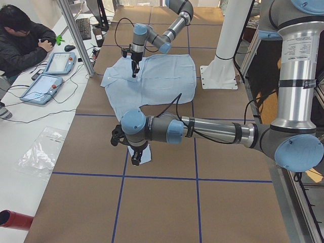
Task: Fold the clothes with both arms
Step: 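Reach the right gripper across to the sleeve cuff nearest the left arm, then fold the grasped sleeve across the shirt body with the right gripper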
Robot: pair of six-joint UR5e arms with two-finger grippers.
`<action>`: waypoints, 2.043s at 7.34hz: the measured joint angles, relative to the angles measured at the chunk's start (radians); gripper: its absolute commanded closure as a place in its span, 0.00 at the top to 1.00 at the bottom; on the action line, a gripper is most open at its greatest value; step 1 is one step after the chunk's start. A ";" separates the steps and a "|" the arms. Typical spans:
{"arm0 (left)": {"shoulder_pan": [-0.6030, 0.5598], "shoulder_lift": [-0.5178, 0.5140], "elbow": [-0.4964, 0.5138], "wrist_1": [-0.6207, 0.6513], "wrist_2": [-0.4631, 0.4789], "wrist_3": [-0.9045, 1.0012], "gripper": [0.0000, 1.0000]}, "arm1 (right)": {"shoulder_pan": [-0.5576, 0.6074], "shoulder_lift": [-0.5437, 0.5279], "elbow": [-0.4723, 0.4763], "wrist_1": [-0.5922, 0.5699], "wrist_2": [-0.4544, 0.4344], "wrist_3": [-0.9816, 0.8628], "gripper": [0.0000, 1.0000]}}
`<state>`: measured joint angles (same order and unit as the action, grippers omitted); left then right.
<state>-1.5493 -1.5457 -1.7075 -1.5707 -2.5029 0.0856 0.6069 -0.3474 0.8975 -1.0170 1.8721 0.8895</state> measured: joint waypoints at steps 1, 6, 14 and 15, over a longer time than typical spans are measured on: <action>0.000 -0.003 -0.001 0.000 0.000 -0.001 1.00 | -0.024 0.000 -0.001 0.038 -0.053 0.005 1.00; 0.001 -0.013 -0.014 -0.007 0.001 -0.047 1.00 | -0.041 -0.032 0.001 0.068 -0.103 0.079 0.98; 0.000 -0.005 -0.002 -0.038 0.001 -0.050 1.00 | -0.091 0.004 -0.217 0.122 -0.248 0.461 0.97; 0.000 -0.004 -0.001 -0.038 0.002 -0.050 1.00 | -0.091 0.017 -0.238 0.126 -0.248 0.462 0.96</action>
<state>-1.5493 -1.5498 -1.7089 -1.6091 -2.5013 0.0353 0.5157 -0.3300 0.6593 -0.8908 1.6245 1.3510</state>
